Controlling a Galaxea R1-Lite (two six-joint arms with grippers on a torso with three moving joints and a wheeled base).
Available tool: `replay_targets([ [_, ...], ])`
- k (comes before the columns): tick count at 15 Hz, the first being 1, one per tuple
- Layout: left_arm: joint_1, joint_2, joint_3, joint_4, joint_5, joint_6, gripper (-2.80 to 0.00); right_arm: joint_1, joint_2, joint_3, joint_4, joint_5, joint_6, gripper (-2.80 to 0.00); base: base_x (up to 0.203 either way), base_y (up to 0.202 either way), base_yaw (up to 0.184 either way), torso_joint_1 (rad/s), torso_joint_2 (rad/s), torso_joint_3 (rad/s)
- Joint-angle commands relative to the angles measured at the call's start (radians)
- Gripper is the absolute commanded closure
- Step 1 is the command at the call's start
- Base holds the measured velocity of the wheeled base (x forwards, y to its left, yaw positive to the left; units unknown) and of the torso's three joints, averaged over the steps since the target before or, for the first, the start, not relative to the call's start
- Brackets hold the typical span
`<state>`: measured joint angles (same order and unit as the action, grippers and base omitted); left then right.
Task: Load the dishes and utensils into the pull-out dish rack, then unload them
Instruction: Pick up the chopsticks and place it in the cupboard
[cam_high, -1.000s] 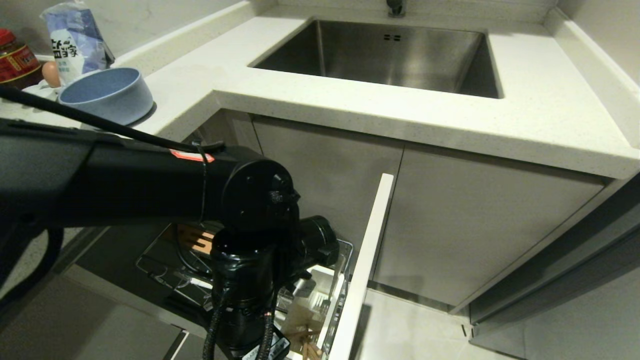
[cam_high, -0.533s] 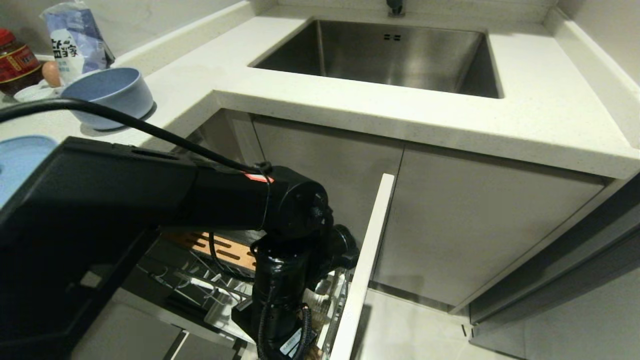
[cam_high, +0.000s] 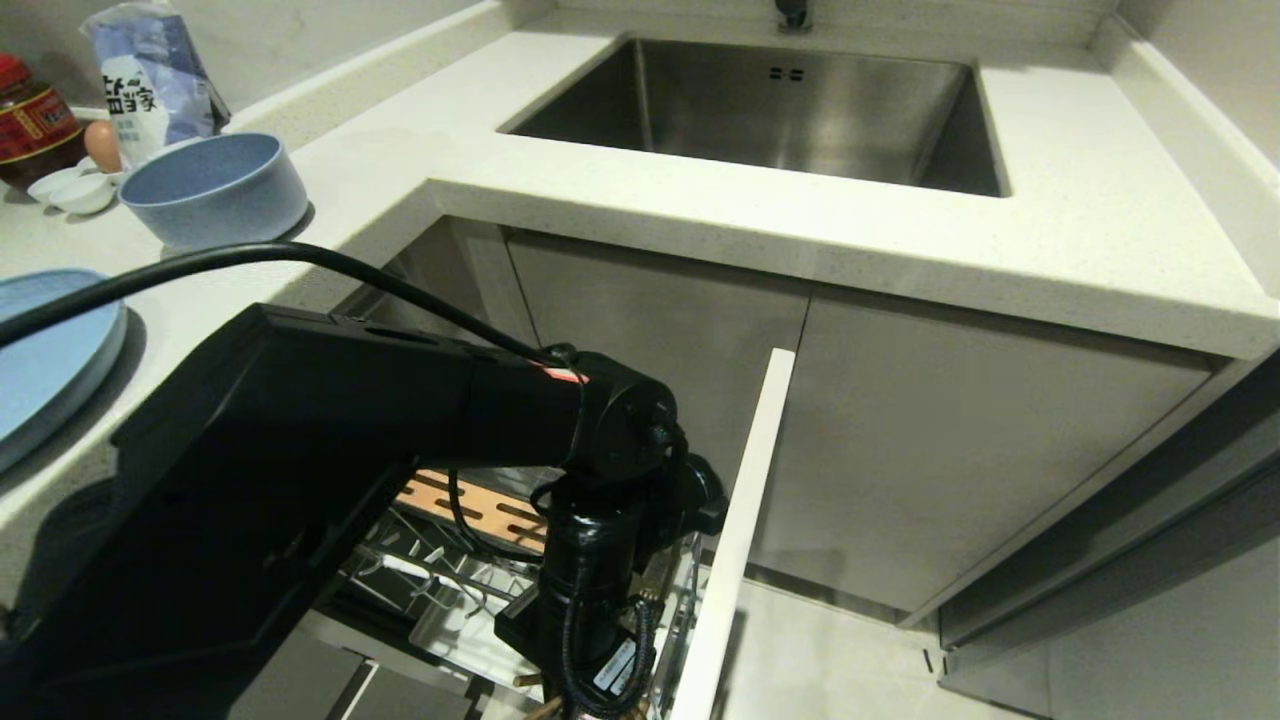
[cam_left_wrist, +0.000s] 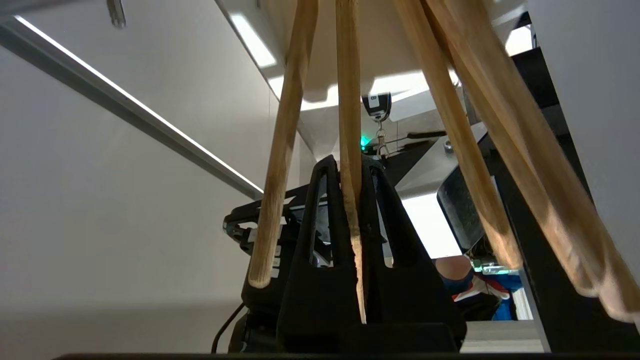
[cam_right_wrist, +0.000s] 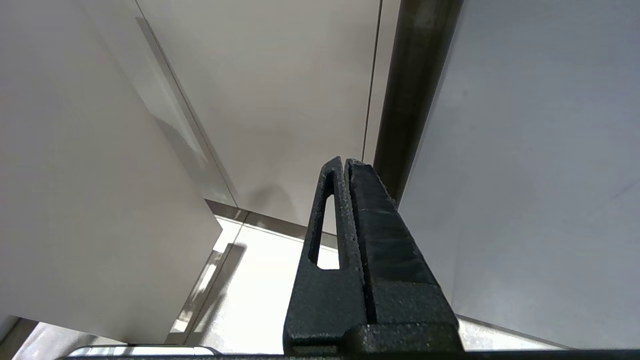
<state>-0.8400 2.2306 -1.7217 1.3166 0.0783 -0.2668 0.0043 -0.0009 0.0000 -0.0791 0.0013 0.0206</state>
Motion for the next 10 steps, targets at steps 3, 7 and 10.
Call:
replay_targets([
  [3,0.002,0.014,-0.005,0.009,0.001,-0.002,0.00,0.000,-0.001,0.026,-0.001,0.000,0.000,0.00,0.000,0.000,0.000,0.000,0.00,0.000],
  [7,0.002,-0.009,-0.005,0.014,0.001,-0.002,-2.80,0.000,-0.001,0.026,-0.001,0.000,0.000,0.00,0.000,0.000,0.000,0.000,0.00,0.000],
  [10,0.002,-0.048,-0.013,0.026,-0.001,-0.003,-2.80,0.000,-0.001,0.026,-0.001,0.000,0.000,0.00,0.000,0.000,0.000,0.000,0.00,0.000],
])
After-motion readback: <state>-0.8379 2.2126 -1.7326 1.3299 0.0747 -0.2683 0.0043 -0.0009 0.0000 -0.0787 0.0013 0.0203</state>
